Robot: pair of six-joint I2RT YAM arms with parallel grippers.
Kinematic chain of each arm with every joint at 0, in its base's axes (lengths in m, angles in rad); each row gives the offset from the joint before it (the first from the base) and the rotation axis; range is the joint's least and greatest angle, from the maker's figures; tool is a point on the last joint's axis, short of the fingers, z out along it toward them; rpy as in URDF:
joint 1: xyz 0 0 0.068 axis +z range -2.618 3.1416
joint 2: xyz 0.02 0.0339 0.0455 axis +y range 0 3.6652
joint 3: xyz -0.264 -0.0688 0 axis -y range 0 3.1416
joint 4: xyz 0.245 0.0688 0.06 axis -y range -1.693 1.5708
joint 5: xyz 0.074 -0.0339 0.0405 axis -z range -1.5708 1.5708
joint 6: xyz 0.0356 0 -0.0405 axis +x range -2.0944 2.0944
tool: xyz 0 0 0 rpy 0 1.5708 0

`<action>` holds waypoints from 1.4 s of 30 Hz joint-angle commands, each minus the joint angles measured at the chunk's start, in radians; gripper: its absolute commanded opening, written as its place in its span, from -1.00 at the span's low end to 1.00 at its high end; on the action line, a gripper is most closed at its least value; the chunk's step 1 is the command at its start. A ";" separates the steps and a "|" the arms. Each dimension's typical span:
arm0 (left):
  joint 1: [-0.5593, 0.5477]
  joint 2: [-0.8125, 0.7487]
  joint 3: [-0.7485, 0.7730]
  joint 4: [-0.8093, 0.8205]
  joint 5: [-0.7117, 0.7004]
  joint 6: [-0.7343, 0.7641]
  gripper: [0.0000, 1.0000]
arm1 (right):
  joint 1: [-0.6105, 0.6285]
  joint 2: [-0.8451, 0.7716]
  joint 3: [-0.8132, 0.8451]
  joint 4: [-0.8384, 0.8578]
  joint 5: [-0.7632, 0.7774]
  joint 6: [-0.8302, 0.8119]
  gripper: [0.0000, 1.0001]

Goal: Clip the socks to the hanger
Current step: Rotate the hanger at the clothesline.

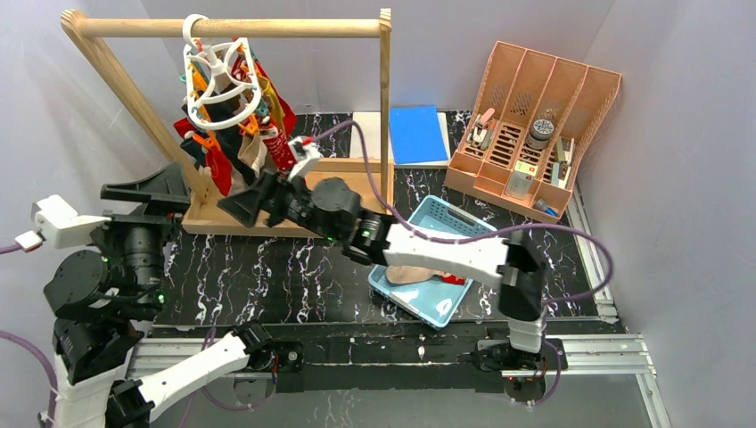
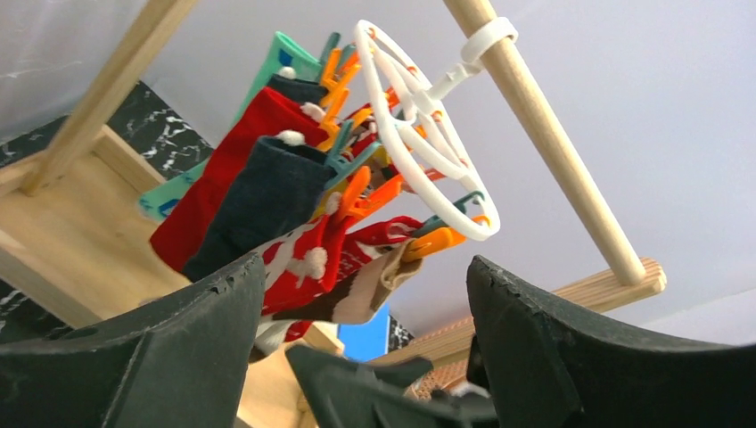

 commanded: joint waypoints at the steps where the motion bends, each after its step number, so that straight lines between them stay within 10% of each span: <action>1: -0.018 0.101 -0.004 0.133 0.042 -0.018 0.62 | -0.003 -0.308 -0.272 0.097 0.030 -0.165 0.72; 16: -0.036 0.421 0.044 0.404 0.128 -0.198 0.64 | -0.005 -0.669 -0.522 0.029 0.202 -0.346 0.72; 32: -0.032 0.443 0.014 0.642 -0.137 0.209 0.34 | -0.006 -0.724 -0.532 0.022 0.208 -0.365 0.73; 37: 0.043 0.537 0.127 0.430 0.018 0.063 0.42 | -0.005 -0.716 -0.515 0.016 0.197 -0.361 0.73; 42: 0.384 0.613 0.189 0.198 0.474 -0.264 0.57 | -0.006 -0.742 -0.528 -0.001 0.215 -0.367 0.73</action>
